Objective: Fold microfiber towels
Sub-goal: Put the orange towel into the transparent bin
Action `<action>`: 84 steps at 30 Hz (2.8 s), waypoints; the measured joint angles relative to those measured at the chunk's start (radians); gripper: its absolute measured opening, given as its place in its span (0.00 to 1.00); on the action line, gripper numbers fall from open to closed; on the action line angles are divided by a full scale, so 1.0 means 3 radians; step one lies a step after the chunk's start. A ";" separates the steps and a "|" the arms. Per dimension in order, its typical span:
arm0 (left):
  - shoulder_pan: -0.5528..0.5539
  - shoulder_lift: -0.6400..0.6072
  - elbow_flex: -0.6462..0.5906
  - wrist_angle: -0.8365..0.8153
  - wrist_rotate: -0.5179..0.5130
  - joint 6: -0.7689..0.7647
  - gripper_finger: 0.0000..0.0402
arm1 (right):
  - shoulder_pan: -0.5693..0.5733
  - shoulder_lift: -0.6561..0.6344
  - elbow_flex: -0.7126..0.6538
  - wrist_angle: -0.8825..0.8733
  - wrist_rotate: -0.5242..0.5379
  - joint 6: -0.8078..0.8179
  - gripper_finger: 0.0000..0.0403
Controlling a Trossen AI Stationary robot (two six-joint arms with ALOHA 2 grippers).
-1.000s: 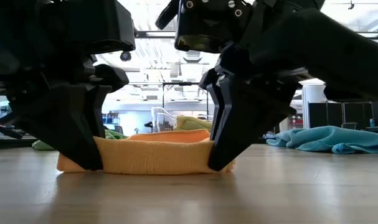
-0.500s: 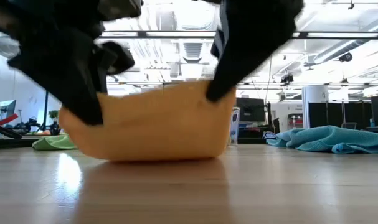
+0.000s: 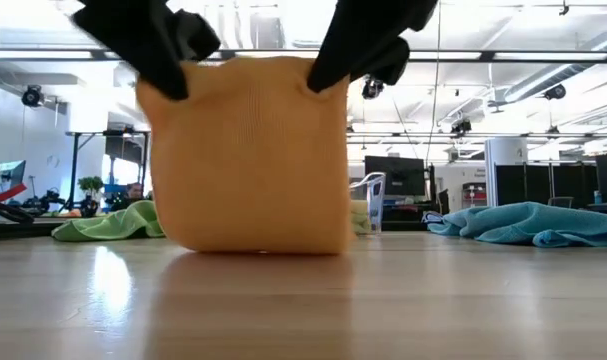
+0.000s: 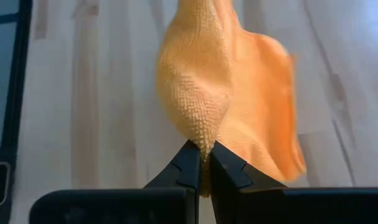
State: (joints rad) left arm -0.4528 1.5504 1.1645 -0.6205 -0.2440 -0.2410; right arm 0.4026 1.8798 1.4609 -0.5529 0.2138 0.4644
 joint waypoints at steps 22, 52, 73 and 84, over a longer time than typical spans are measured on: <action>0.1287 -0.0437 0.0084 -0.0057 -0.0016 0.1121 0.03 | -0.1073 -0.0588 -0.0001 -0.0227 0.0167 -0.0092 0.03; 0.2952 -0.0103 0.0515 0.1523 -0.0090 0.2209 0.03 | -0.2729 -0.0621 0.0729 -0.0029 -0.0042 -0.1486 0.03; 0.3616 0.0792 0.1269 0.1692 0.0015 0.2565 0.03 | -0.3384 -0.0181 0.0735 0.0521 -0.0415 -0.1942 0.03; 0.3809 0.1103 0.1457 0.1687 0.0146 0.2761 0.03 | -0.3628 0.0037 0.0736 0.0851 -0.0519 -0.2311 0.03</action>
State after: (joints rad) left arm 0.6899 1.8814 1.6016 -0.1144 -0.2001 0.5874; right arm -0.6859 1.8908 1.6817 -0.2977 0.0580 -0.2289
